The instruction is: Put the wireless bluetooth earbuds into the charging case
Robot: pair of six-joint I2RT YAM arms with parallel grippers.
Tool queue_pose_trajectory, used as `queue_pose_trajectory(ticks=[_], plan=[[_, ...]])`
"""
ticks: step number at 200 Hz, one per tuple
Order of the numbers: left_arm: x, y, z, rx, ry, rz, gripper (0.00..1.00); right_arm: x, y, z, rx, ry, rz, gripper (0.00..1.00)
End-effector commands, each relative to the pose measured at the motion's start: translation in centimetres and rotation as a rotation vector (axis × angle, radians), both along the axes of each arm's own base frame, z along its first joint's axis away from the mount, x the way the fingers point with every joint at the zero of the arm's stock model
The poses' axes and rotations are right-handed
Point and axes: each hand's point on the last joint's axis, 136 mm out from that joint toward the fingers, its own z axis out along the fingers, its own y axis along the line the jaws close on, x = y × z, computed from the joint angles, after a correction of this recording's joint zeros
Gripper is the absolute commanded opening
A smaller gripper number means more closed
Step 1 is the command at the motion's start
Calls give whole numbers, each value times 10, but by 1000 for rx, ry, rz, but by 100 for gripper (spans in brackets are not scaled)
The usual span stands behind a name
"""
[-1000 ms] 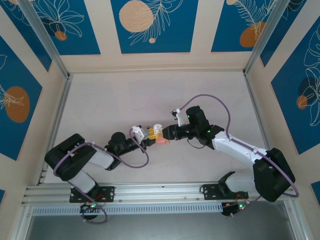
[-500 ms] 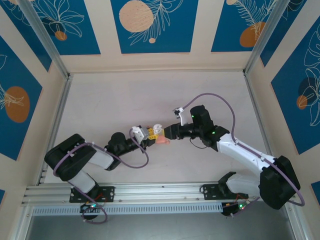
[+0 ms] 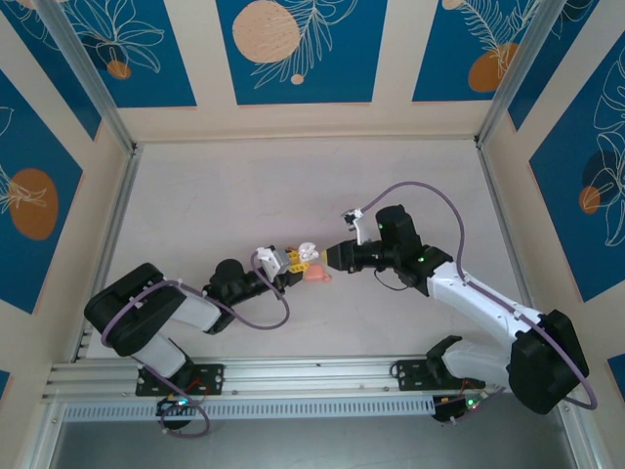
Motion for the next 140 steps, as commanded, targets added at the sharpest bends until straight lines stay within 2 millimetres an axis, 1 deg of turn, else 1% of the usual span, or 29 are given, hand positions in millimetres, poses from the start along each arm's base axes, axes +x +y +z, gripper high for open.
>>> queue_pose_trajectory(ticks=[1,105,140], plan=[[-4,-1,14,-35,-43,-8,19,0,7,13,28,-20,39,24],[-5,-1,15,-34,-46,-8,19,2,16,13,39,-24,71,21],[-4,-1,16,-35,-49,-9,19,2,19,11,37,-19,78,21]])
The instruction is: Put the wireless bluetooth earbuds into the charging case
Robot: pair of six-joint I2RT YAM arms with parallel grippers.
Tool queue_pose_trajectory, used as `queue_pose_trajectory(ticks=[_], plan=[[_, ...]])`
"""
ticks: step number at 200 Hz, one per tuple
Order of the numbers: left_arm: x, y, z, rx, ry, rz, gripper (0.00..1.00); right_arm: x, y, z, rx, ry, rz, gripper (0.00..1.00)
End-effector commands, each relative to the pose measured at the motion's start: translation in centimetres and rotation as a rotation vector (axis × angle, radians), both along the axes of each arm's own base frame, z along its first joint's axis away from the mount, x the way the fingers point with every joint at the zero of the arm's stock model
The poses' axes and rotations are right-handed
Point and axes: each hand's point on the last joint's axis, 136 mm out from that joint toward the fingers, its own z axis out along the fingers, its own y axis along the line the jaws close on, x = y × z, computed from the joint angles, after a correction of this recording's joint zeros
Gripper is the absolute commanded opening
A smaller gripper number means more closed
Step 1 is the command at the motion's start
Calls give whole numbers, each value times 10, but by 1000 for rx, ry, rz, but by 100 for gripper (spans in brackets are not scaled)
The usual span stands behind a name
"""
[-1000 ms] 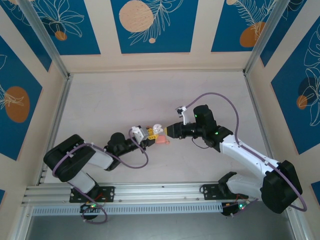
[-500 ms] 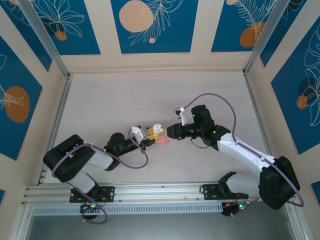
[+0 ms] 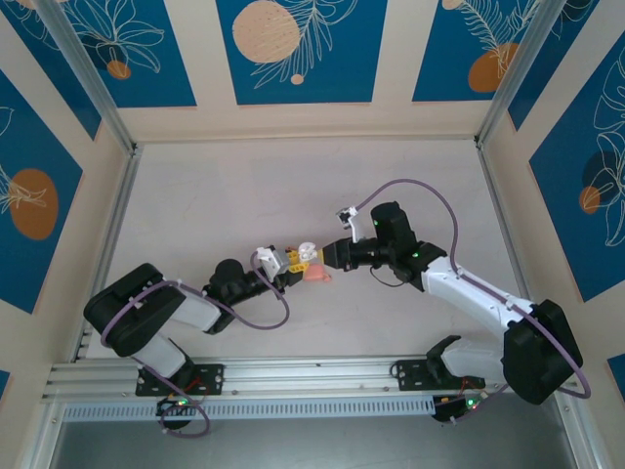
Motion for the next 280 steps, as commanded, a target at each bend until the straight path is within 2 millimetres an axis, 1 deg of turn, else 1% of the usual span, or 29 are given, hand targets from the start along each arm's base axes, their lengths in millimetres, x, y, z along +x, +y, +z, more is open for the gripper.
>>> queue_pose_trajectory(ticks=[1,119,280], plan=[[-4,-1,15,-32,-46,-10,19,0,8,11,23,-32,39,21],[-5,-1,15,-34,-46,-10,19,4,12,8,23,-30,44,19],[-10,-2,16,-38,-43,-39,19,9,15,9,16,-61,57,18]])
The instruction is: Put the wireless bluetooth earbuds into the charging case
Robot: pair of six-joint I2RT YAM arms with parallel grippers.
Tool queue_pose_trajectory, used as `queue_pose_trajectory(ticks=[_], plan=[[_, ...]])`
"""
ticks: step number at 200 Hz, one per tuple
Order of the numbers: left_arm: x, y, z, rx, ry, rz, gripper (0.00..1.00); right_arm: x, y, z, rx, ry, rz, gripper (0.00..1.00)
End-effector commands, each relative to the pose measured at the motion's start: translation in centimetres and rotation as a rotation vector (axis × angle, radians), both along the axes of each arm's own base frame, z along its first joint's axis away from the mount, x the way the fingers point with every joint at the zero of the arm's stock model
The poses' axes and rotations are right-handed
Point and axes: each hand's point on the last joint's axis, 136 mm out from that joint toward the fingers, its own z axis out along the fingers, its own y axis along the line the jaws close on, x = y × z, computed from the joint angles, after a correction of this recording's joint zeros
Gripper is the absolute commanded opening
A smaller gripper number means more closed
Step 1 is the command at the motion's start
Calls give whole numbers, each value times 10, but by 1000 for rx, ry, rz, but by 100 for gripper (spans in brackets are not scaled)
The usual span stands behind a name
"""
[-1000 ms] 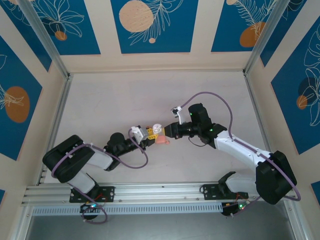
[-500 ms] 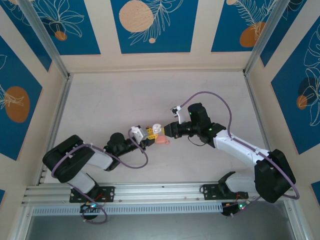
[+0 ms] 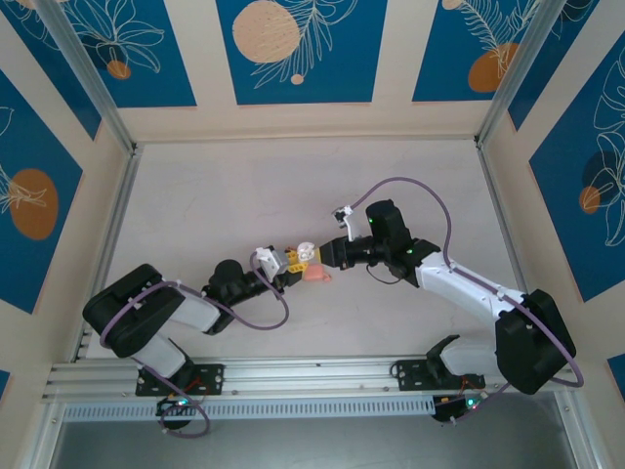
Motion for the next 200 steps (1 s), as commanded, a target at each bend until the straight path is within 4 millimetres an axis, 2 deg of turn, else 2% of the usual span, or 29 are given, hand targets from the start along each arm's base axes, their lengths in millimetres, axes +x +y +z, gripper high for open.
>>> queue_pose_trajectory(ticks=[1,99,151,200], plan=[[-10,-4,16,-38,-43,-47,19,2,9,16,29,-51,39,18],[-13,-5,16,-41,-42,-64,19,5,9,19,24,-70,48,19],[-14,-6,17,-43,-43,-70,19,6,9,20,23,-73,48,22],[-14,-6,17,-41,-42,-68,19,6,7,25,24,-86,45,30]])
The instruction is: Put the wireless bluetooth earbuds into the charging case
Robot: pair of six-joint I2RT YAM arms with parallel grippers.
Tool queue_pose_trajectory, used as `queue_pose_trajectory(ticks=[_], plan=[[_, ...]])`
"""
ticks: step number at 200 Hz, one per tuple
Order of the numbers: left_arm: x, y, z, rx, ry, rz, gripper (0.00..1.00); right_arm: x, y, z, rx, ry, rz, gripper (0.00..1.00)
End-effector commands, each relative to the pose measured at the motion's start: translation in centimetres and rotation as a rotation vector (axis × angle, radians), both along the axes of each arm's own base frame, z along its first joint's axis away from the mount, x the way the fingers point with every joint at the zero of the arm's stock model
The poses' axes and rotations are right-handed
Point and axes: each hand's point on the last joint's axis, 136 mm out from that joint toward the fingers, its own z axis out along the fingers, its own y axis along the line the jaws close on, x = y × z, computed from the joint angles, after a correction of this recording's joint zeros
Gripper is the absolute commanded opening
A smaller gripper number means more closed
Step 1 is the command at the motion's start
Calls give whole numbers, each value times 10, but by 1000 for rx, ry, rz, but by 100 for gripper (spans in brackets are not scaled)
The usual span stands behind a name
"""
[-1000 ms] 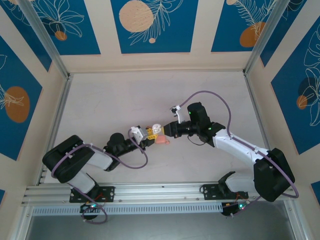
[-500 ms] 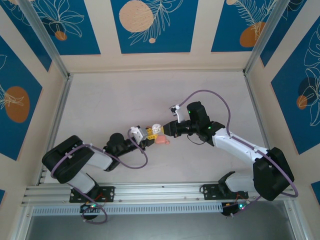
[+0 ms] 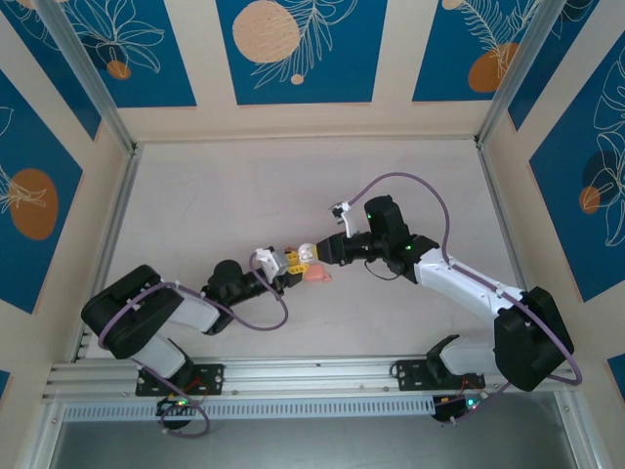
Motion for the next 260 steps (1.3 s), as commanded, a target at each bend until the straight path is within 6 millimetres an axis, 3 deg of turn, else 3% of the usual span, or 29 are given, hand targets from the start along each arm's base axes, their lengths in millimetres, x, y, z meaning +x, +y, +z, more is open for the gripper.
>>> queue_pose_trajectory(ticks=[1,44,95,149,201,260], plan=[[-9,-4,14,-35,-35,-41,19,0,3,16,21,-40,25,30],[-11,-5,17,-43,-40,-53,19,-3,-10,23,14,-74,-7,34],[-22,-11,33,-93,-31,-135,19,-10,-24,43,125,-92,52,49],[-37,-14,51,-136,-20,-218,19,-23,-19,59,216,-96,177,58],[-42,-14,59,-153,-27,-244,19,-28,-2,56,222,-60,262,58],[-36,-11,56,-137,-26,-197,19,-43,6,61,247,-77,349,50]])
